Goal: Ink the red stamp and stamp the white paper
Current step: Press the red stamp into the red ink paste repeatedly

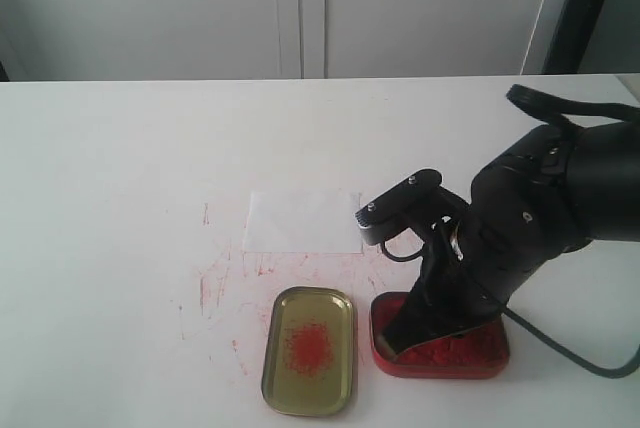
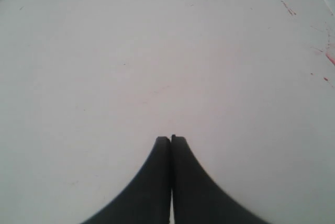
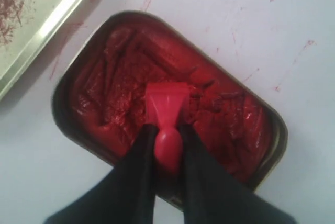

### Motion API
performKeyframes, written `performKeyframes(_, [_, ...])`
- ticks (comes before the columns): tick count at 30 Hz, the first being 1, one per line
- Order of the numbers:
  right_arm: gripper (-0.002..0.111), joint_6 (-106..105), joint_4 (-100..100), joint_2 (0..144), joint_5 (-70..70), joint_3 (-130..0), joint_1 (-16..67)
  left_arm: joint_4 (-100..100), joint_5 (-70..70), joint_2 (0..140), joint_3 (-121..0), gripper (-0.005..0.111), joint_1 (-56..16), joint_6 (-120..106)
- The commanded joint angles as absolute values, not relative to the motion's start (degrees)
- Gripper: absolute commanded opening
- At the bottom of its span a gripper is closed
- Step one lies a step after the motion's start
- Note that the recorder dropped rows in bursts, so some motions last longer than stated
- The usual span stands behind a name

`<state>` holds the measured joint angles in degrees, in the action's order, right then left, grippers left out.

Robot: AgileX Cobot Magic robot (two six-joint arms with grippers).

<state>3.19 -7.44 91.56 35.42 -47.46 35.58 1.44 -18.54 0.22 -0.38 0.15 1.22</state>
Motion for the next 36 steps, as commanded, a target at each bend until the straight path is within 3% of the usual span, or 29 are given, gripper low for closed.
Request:
performKeyframes(1, [0.000, 1.7, -7.3, 92.4, 35.5, -47.2, 35.3, 1.4, -19.0, 0.0, 0.0, 0.000, 0.0, 1.3])
performKeyframes(28, [0.000, 1.7, -7.3, 104.4, 36.1, -47.2, 35.3, 1.4, -19.0, 0.0, 0.0, 0.000, 0.0, 1.3])
performKeyframes(36, [0.000, 2.7, -7.3, 101.9, 34.6, -47.4, 35.3, 1.4, -19.0, 0.0, 0.0, 0.000, 0.0, 1.3])
